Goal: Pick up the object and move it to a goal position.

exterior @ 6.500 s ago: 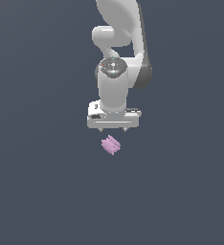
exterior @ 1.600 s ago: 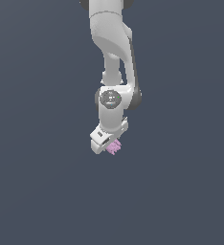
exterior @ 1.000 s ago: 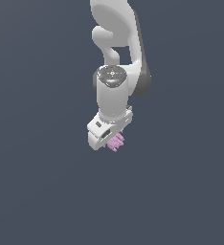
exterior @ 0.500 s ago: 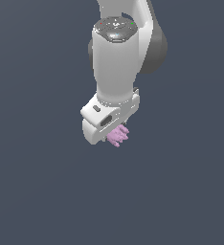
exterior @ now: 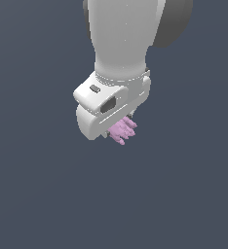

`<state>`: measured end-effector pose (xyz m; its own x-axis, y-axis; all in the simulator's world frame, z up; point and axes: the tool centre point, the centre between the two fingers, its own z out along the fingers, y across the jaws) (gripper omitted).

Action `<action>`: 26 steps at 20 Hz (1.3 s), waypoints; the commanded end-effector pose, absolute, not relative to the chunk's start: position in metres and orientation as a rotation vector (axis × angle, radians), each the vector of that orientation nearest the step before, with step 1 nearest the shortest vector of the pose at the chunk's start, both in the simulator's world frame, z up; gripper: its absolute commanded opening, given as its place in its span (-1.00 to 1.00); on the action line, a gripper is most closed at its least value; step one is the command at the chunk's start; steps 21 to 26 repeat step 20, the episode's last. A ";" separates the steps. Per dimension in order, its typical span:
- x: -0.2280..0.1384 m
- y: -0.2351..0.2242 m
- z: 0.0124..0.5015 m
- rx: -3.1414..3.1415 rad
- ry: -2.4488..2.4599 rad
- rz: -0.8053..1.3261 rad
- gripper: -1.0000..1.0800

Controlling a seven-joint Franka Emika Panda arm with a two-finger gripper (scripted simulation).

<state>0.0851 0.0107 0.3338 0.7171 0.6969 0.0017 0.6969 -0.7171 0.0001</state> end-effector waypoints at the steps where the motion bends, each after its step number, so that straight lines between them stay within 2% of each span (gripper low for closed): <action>1: 0.090 0.011 0.349 -2.910 -1.181 -0.001 -1.00; 12: 0.104 0.013 0.383 -2.911 -1.181 -0.001 -1.00; 26: 0.106 0.013 0.388 -2.911 -1.181 0.000 -1.00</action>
